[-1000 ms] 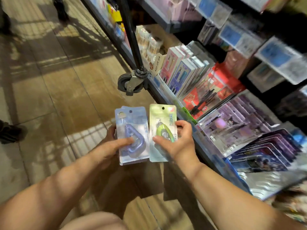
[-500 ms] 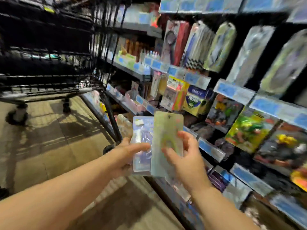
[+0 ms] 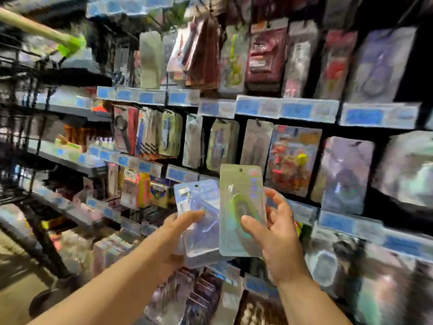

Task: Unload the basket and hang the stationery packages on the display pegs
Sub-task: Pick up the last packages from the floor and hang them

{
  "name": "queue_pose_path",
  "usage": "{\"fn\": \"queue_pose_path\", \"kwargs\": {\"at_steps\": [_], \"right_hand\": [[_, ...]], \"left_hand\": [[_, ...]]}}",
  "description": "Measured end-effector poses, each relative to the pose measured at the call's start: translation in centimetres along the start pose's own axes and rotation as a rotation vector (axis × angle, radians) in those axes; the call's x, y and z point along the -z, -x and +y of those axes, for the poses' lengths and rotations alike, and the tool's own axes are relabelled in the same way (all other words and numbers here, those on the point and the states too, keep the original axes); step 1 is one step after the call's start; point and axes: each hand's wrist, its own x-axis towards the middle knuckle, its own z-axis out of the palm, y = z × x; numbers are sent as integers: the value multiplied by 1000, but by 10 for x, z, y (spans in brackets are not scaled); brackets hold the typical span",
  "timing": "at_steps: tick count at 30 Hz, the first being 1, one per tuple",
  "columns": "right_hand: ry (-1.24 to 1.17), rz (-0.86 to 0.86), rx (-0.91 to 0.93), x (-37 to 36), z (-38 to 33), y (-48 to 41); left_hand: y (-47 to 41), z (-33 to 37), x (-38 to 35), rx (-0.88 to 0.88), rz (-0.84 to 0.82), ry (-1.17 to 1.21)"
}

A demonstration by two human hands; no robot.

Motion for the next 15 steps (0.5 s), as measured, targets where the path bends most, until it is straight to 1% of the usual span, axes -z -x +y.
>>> {"fn": "queue_pose_path", "kwargs": {"at_steps": [5,9,12,15], "right_hand": [[-16,170,15,62,-21,0],[-11,269,50,106,-35,1],[-4,327,60,136,-44,2],[21,352,76,164,-53,-2]], "left_hand": [[-1,1,-71,-15,-98,-37],[0,-1,-122,-2,-156,13],[4,-4,-152,19,-210,9],[5,-12,-166,22,-224,59]]}}
